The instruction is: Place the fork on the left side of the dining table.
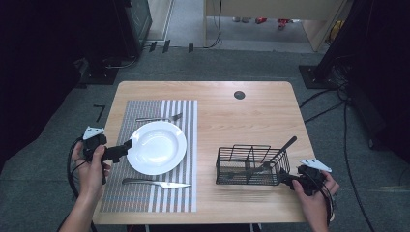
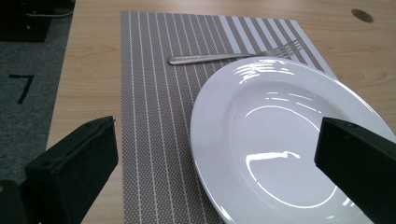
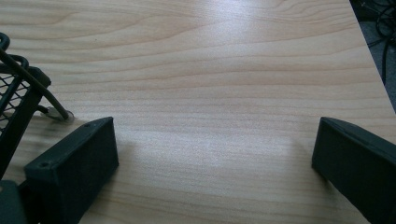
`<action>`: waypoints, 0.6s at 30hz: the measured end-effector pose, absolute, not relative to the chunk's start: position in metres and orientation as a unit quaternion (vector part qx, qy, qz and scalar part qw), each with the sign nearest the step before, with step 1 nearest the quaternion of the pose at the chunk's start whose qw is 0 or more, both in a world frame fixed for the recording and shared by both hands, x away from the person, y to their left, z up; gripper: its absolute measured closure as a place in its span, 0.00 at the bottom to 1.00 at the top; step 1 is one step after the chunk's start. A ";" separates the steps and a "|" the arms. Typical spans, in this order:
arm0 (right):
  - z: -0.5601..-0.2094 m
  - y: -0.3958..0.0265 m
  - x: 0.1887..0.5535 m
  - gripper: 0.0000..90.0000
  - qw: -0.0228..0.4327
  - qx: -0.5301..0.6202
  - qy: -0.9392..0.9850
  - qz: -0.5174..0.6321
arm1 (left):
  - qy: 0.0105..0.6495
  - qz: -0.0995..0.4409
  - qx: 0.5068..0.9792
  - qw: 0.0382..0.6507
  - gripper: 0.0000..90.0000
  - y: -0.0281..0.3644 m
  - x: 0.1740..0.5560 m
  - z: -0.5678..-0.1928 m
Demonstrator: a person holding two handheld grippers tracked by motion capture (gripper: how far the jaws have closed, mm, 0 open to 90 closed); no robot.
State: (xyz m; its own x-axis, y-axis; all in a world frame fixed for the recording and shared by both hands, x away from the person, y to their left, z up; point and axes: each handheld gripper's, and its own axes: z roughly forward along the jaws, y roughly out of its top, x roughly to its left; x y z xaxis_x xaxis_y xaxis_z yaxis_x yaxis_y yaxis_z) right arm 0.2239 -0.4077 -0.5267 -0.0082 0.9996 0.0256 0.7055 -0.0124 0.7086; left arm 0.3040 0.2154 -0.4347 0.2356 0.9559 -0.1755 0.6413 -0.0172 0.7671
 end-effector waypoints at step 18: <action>-0.527 -0.408 0.224 0.00 0.262 0.654 0.652 0.281 | 0.572 0.231 0.688 0.383 0.00 0.230 0.259 -0.438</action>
